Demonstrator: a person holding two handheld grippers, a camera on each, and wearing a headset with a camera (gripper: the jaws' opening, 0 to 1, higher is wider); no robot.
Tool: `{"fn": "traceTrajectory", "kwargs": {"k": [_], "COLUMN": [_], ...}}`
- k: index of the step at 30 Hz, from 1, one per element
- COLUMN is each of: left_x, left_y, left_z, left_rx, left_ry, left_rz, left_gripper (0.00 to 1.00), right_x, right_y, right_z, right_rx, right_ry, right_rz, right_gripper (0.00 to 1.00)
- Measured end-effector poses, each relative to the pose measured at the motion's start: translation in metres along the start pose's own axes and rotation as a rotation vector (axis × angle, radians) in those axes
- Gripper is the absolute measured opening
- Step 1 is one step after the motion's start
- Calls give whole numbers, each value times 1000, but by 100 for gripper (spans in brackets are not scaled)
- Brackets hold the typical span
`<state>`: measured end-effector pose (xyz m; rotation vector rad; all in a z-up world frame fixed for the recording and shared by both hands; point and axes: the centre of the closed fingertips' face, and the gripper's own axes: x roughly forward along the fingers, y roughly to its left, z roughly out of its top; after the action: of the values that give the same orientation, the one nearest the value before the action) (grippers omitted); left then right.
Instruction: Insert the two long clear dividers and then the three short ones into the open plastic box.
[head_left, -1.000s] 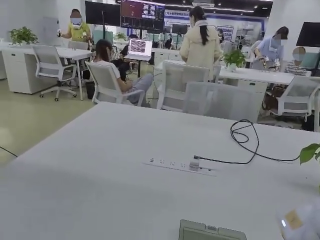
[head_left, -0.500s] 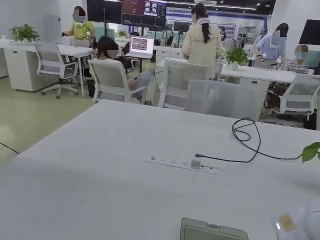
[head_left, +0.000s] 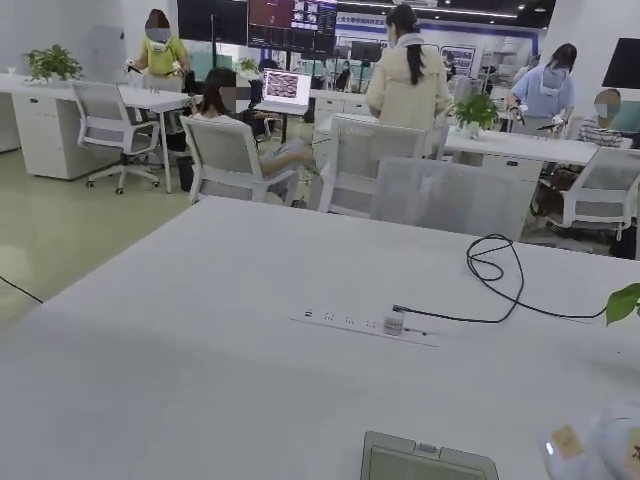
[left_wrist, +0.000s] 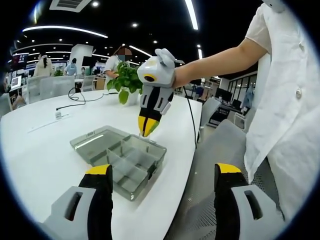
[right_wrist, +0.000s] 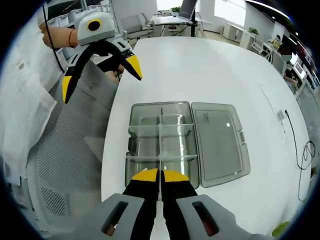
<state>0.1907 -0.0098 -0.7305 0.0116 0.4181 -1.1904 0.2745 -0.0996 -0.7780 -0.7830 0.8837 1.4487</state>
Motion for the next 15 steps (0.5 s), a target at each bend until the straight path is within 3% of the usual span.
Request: {"fn": "traceTrajectory", "kwargs": {"k": [15], "left_x": [0], "left_y": [-1], "left_z": [1], "left_rx": [-6], "left_ry": [-3], "left_rz": [0], "left_gripper": [85], "right_x": [10], "right_y": [1], "right_z": [-3], "right_rx": [-33], "right_ry": [-28], "right_rz": [-27], "right_gripper": [3]}}
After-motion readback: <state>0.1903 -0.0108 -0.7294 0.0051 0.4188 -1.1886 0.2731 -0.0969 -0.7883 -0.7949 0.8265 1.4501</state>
